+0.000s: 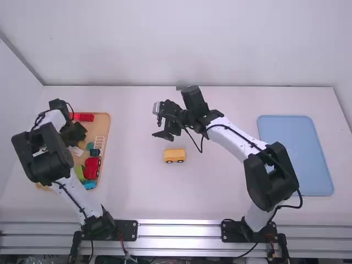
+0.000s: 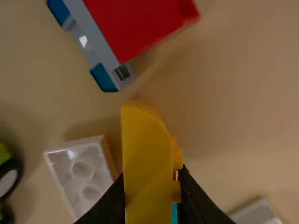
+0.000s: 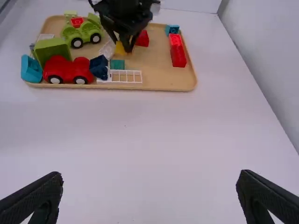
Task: Assemble lego blocks to make yellow taxi
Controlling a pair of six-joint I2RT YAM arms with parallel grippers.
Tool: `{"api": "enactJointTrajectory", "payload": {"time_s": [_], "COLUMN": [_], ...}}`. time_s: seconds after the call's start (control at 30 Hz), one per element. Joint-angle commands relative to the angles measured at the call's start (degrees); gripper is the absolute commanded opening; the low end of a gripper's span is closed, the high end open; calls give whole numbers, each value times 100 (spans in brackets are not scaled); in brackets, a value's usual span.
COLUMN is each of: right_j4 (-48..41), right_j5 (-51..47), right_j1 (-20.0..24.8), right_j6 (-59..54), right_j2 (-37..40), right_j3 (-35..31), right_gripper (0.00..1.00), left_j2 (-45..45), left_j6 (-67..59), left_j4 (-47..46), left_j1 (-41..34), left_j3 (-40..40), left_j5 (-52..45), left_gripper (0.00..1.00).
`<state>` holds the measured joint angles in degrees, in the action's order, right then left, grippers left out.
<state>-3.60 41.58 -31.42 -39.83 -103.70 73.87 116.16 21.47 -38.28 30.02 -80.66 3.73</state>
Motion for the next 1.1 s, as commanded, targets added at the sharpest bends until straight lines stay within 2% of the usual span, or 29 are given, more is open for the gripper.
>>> {"api": "enactJointTrajectory", "payload": {"time_s": [0.0, 0.1, 0.17, 0.2, 0.27, 0.37, 0.53, 0.6, 0.67, 0.77, 0.93, 1.0, 1.07], "right_j4": [13, 4, -13, -15, -39, -76, -96, -96, -96, -96, -116, -125, -153], "right_j5": [35, 35, 35, 35, 35, 35, 37, 33, 35, 35, 35, 33, 35], "right_j1": [33, 31, 31, 31, 26, 33, 31, 24, 31, 31, 31, 31, 31], "right_j6": [107, 107, 103, 105, 105, 87, 101, 83, 85, 85, 81, 85, 81], "right_j2": [-15, -15, -15, -15, -15, -15, -15, -15, -15, -15, -15, -15, -15], "right_j3": [63, 63, 63, 63, 61, 61, 61, 63, 63, 61, 61, 61, 61], "right_gripper": [99, 99, 99, 99, 99, 99, 99, 98, 99, 99, 99, 99, 99], "left_j2": [-776, -1069, -1182, -1182, -1176, -1174, -1176, -1176, -1176, -1176, -1102, -1005, -909], "left_j6": [-472, -474, -240, -221, -144, -140, -149, -160, -162, -391, -656, -697, -809], "left_j4": [-59, -203, -337, -337, -236, 2, 437, 428, 396, 398, 682, 710, 730], "left_j1": [-2, -50, -39, -22, 28, 33, -39, -33, -35, -33, -33, -33, -33], "left_j3": [-26, -26, -26, -26, 22, 140, 560, 680, 761, 870, 1093, 1121, 1143], "left_j5": [-275, -275, -269, -271, -289, -286, -278, -269, -284, -275, -284, -278, -286], "left_gripper": [24, 28, 36, 36, 29, 30, 38, 44, 57, 67, 65, 61, 66]}}
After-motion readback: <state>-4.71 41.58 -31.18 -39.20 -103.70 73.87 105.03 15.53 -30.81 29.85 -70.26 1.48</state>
